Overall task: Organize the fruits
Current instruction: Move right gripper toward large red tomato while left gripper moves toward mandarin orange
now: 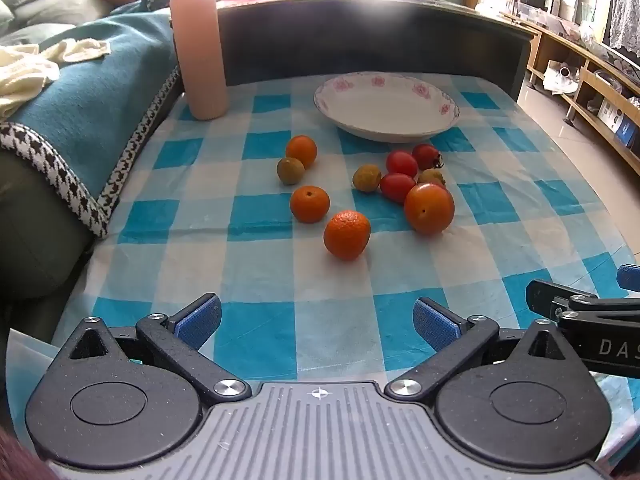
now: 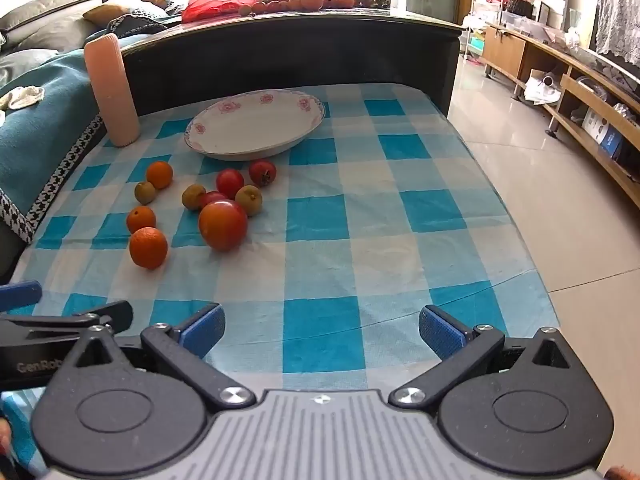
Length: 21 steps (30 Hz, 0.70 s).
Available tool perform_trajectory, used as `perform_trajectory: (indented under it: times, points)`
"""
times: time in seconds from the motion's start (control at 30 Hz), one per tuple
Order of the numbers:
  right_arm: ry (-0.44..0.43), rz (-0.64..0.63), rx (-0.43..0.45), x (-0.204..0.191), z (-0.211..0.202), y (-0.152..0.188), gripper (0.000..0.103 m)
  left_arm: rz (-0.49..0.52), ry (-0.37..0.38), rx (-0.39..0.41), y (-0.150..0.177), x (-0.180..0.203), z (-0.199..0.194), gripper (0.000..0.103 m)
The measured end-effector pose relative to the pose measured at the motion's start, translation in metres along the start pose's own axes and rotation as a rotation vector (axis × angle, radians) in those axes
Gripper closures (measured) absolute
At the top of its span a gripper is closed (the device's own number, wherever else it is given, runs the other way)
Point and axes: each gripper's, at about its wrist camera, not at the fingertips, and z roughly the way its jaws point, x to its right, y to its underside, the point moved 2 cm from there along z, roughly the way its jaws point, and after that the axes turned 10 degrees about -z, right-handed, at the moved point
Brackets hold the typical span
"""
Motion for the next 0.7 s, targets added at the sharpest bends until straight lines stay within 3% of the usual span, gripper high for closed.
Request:
perform_trajectory:
  times: [0.43,0.7]
  points:
    - [-0.044,0.029,-0.036,0.000,0.003,-0.005,0.000,-0.029,-0.009,-0.042,-0.001,-0.004,0.004,0.000]
    - [-0.046,0.016,-0.025,-0.003,-0.005,-0.018,0.000,-0.013,-0.069,-0.017,-0.014,-0.001,-0.007,0.000]
